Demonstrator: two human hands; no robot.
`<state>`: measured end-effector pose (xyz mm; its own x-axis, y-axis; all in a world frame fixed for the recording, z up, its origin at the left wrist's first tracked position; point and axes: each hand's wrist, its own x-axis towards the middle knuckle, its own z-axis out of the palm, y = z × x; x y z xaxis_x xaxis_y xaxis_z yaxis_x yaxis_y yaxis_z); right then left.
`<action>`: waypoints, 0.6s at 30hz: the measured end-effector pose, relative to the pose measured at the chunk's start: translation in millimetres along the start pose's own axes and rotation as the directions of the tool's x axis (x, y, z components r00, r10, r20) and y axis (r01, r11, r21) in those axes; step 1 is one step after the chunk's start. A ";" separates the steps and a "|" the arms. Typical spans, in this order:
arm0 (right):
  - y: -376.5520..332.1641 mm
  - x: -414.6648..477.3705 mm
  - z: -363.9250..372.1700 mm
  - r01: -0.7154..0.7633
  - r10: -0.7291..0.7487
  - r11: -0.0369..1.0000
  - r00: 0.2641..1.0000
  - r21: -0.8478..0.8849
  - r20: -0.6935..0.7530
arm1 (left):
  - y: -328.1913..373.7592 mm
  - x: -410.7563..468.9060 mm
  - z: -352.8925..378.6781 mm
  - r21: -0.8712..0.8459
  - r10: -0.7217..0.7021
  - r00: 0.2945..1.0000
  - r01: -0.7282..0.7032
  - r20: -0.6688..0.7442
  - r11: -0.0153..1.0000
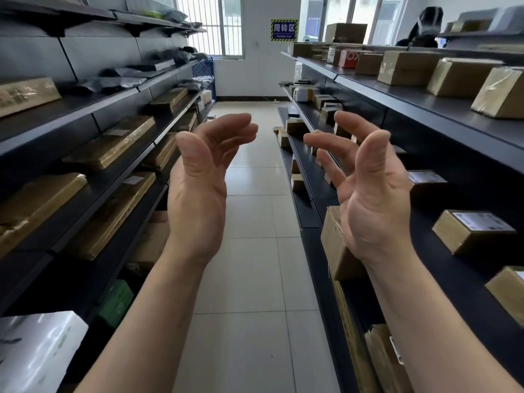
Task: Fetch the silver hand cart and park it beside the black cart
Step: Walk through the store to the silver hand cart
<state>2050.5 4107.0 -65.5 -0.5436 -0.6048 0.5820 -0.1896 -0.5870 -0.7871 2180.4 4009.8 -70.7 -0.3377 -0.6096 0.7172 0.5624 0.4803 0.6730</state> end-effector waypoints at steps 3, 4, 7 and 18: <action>15.7 19.3 -2.0 0.001 -0.001 1.000 1.000 0.016 0.000 | -17.0 13.3 -1.7 0.023 0.002 1.000 -0.002 -0.009 1.000; 22.4 27.0 -2.9 0.002 -0.002 1.000 1.000 0.022 0.003 | -23.4 18.6 -2.1 0.038 0.003 1.000 -0.002 -0.016 0.999; 40.7 51.0 -5.1 0.001 -0.002 0.999 1.000 0.050 0.019 | -40.7 36.0 -1.3 0.072 0.005 1.000 -0.002 -0.031 0.997; 91.4 149.2 -41.4 0.001 -0.004 0.996 0.999 0.093 0.035 | -115.1 111.5 29.4 0.083 0.021 0.998 -0.015 -0.067 0.996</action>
<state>1918.2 3985.4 -59.0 -0.5138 -0.6208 0.5921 -0.1130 -0.6351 -0.7641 2055.8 3905.0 -62.9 -0.2741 -0.6405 0.7174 0.5033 0.5401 0.6745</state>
